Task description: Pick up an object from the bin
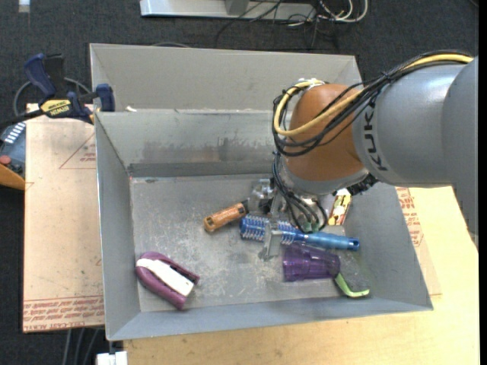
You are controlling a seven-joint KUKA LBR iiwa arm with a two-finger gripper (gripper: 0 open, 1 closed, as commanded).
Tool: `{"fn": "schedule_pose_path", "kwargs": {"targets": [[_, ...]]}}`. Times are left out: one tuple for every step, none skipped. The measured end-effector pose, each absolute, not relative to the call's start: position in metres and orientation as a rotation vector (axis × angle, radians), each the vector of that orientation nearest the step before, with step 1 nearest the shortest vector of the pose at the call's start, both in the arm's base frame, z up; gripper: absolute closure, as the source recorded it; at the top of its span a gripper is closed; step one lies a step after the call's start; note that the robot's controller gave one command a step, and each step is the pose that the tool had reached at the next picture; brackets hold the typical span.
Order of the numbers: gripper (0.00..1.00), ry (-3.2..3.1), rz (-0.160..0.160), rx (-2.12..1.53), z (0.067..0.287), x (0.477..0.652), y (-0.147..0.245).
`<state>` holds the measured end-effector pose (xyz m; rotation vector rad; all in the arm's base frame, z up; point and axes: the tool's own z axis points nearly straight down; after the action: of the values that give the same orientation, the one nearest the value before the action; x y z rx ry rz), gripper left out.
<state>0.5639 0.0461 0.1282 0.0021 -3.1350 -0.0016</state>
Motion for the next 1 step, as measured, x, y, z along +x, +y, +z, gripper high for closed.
{"fn": "schedule_pose_path", "kwargs": {"targets": [[0.00,-3.142,-0.002,0.000,0.1330,0.5656,0.0458]]}}
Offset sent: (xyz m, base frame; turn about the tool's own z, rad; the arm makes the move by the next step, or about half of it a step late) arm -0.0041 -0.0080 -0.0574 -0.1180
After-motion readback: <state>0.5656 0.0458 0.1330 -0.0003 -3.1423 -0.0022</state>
